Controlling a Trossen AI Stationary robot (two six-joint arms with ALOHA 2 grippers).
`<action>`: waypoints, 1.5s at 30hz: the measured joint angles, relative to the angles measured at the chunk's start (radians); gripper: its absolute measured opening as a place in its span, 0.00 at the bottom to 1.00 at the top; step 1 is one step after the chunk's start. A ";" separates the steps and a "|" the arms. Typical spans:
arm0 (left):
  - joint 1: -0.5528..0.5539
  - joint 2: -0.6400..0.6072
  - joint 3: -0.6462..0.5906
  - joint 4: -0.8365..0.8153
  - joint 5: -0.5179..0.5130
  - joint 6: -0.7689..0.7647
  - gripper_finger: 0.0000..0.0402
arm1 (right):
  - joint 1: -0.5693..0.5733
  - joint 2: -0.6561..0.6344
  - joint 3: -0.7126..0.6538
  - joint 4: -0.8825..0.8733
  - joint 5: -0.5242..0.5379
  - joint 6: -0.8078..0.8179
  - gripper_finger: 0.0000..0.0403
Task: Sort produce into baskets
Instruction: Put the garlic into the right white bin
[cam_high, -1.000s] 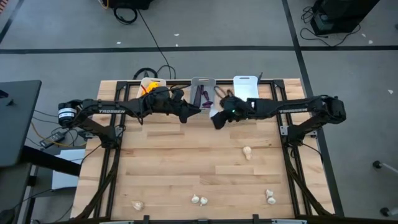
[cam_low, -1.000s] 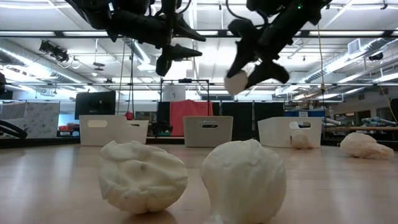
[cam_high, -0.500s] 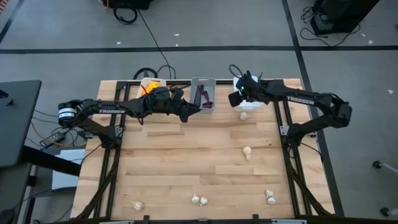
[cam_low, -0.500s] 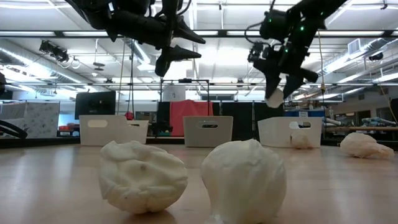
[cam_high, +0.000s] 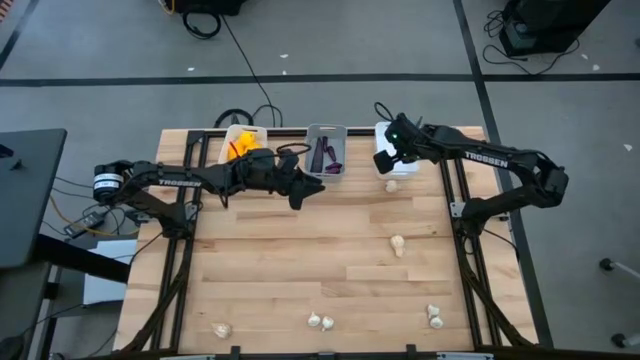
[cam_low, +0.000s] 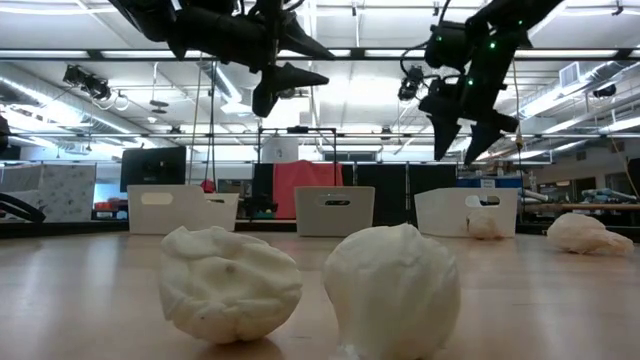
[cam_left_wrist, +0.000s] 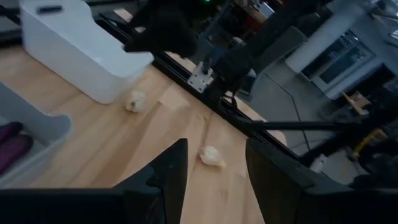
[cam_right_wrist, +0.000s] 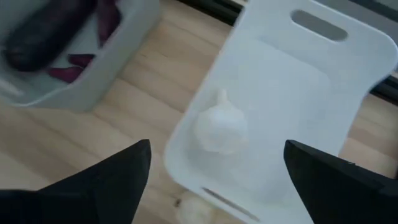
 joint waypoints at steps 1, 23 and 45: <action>0.000 0.000 0.000 0.003 -0.013 0.005 0.42 | 0.010 -0.009 0.000 0.004 -0.005 0.004 0.93; 0.004 0.000 0.000 0.003 -0.024 0.186 0.39 | 0.399 0.044 -0.105 -0.175 0.053 0.613 0.85; 0.014 0.000 0.000 -0.006 -0.006 0.052 0.39 | 0.261 0.285 -0.121 -0.021 0.132 0.655 0.65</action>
